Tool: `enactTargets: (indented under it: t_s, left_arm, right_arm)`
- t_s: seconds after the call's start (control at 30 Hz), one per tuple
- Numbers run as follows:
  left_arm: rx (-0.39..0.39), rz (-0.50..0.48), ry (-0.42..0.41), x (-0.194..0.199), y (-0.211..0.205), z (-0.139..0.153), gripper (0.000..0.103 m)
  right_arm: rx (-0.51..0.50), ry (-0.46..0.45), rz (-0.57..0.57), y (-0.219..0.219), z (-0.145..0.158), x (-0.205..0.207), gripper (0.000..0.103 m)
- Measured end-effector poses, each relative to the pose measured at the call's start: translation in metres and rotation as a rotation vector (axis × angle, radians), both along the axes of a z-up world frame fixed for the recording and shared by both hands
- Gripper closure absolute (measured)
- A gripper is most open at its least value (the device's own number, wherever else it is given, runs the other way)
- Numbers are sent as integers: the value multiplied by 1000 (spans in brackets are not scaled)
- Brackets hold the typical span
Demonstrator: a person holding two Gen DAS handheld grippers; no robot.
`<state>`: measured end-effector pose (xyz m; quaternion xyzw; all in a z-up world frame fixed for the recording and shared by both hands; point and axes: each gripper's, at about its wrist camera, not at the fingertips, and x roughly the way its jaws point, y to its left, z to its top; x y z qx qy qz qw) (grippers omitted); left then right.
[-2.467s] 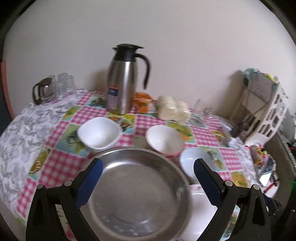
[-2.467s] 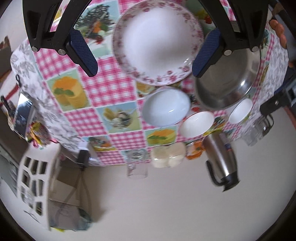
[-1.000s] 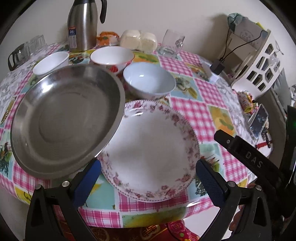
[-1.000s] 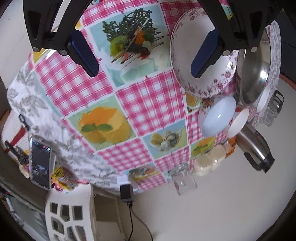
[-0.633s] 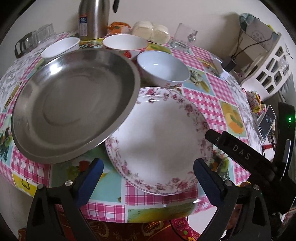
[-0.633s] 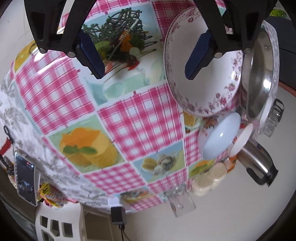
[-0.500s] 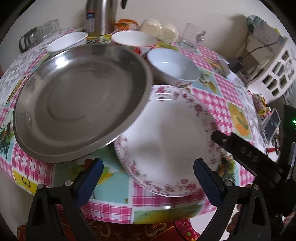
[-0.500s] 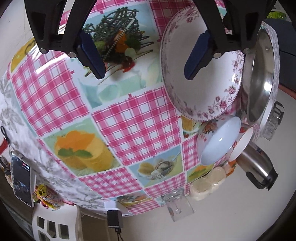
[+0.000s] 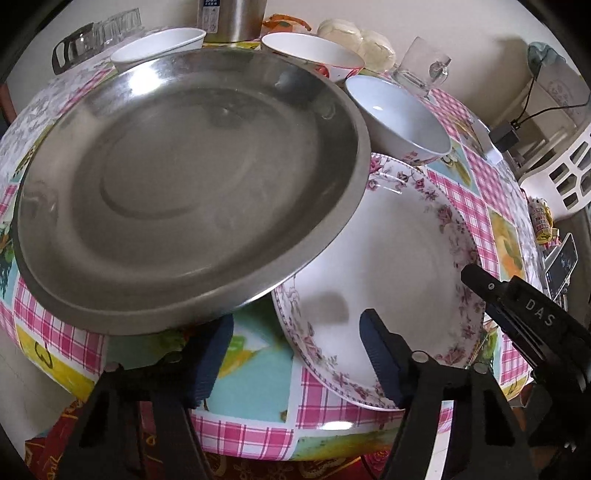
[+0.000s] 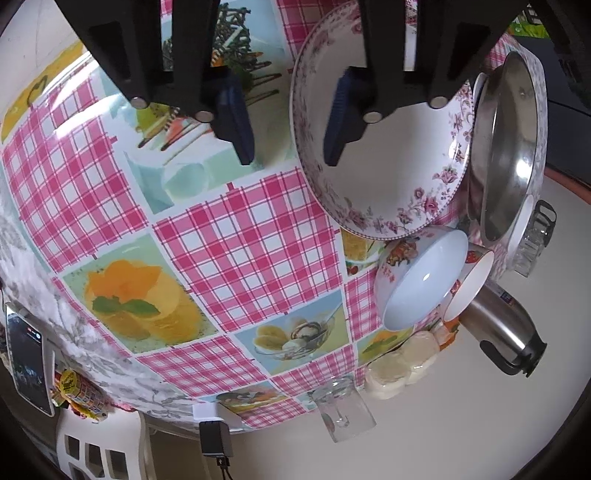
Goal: Organize plates and bowls
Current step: 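Lift the floral-rimmed plate with the right gripper toward the steel basin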
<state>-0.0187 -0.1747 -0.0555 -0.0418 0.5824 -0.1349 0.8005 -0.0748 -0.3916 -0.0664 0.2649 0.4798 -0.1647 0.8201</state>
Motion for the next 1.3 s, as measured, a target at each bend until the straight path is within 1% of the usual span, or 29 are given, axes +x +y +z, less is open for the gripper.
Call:
enactTargets:
  t_s: [0.1, 0.17, 0.23, 0.3, 0.4, 0.5, 0.63, 0.73, 0.87, 0.97, 1.13, 1.27, 1.3]
  left_arm:
    - [-3, 2, -5, 3, -1, -1, 40]
    - [-9, 11, -8, 4, 1, -1, 43]
    - [-19, 24, -8, 9, 2, -1, 48]
    - [-21, 38, -12, 12, 4, -1, 50]
    - [-11, 37, -19, 12, 2, -2, 51]
    - [16, 3, -31, 8, -6, -2, 52]
    - [-8, -37, -27, 8, -17, -3, 53]
    - [-11, -57, -35, 7, -26, -3, 53]
    - [-38, -66, -50, 16, -37, -4, 53]
    - [-64, -66, -57, 23, -39, -5, 53]
    - [-55, -59, -67, 30, -42, -7, 53]
    - [-78, -53, -79, 31, -40, -7, 53]
    - [-82, -49, -81, 34, -42, -7, 56]
  right_arm:
    - [-13, 6, -6, 0, -5, 2, 70]
    - [4, 0, 2, -1, -8, 4, 73]
    - [-2, 3, 12, 0, -8, 5, 74]
    - [-9, 10, 24, 0, -8, 5, 74]
    - [0, 15, 27, -3, -8, 1, 74]
    - [-9, 34, 9, -10, -6, -8, 74]
    - [-28, 61, -34, -22, -5, -18, 74]
    - [-5, 53, -63, -32, -6, -24, 74]
    - [-15, 58, -91, -38, -6, -29, 74]
    - [10, 44, -96, -42, -9, -30, 73]
    - [59, 9, -111, -49, -10, -34, 74]
    - [116, -36, -137, -56, -14, -37, 74]
    - [125, -48, -141, -57, -15, -38, 74]
